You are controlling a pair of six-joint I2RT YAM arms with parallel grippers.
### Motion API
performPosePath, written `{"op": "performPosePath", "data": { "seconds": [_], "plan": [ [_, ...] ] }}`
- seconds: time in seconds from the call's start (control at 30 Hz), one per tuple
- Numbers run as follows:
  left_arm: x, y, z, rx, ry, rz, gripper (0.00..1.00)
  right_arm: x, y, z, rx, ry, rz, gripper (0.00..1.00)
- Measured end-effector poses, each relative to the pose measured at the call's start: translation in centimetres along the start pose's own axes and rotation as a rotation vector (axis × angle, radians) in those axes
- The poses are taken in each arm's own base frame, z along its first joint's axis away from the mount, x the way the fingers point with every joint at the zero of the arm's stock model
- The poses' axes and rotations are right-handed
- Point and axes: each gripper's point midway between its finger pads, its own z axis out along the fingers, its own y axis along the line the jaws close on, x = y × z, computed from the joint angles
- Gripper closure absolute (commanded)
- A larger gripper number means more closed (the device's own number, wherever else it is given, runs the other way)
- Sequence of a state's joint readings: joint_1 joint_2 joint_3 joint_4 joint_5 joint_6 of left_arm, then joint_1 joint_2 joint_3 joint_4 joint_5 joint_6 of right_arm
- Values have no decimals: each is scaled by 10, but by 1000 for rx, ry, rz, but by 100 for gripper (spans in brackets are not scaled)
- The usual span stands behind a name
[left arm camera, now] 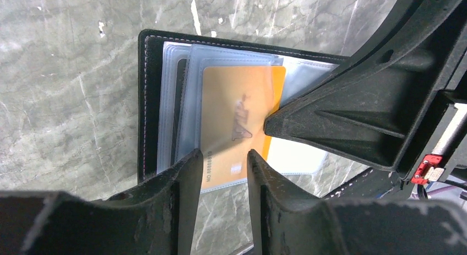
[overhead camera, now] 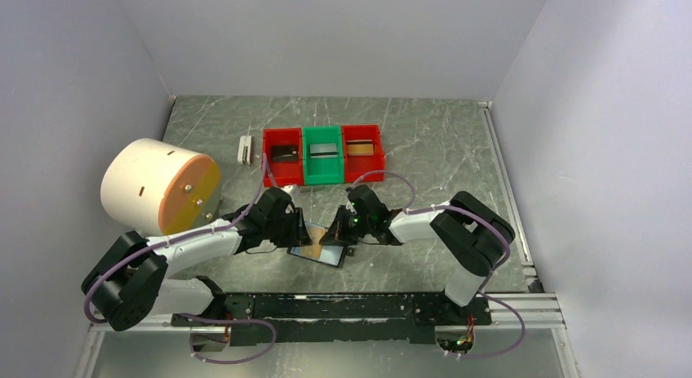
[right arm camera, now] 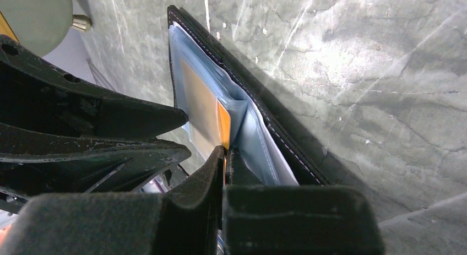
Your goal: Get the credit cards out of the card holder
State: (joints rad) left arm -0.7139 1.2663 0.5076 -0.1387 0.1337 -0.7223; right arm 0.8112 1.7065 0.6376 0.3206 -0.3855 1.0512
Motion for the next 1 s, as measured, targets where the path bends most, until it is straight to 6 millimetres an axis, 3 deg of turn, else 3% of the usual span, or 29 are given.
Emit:
{"op": "performPosePath", "data": {
  "seconds": [0.3, 0.6, 1.0],
  "plan": [
    [-4, -1, -1, -24, 1, -7, 50, 0, 2, -2, -20, 16, -9, 100],
    [-12, 15, -1, -149, 6, 32, 43, -1, -3, 0, -25, 52, -32, 95],
    [-5, 14, 7, -171, 32, 109, 62, -4, -4, -1, -31, 51, -9, 84]
  ]
}}
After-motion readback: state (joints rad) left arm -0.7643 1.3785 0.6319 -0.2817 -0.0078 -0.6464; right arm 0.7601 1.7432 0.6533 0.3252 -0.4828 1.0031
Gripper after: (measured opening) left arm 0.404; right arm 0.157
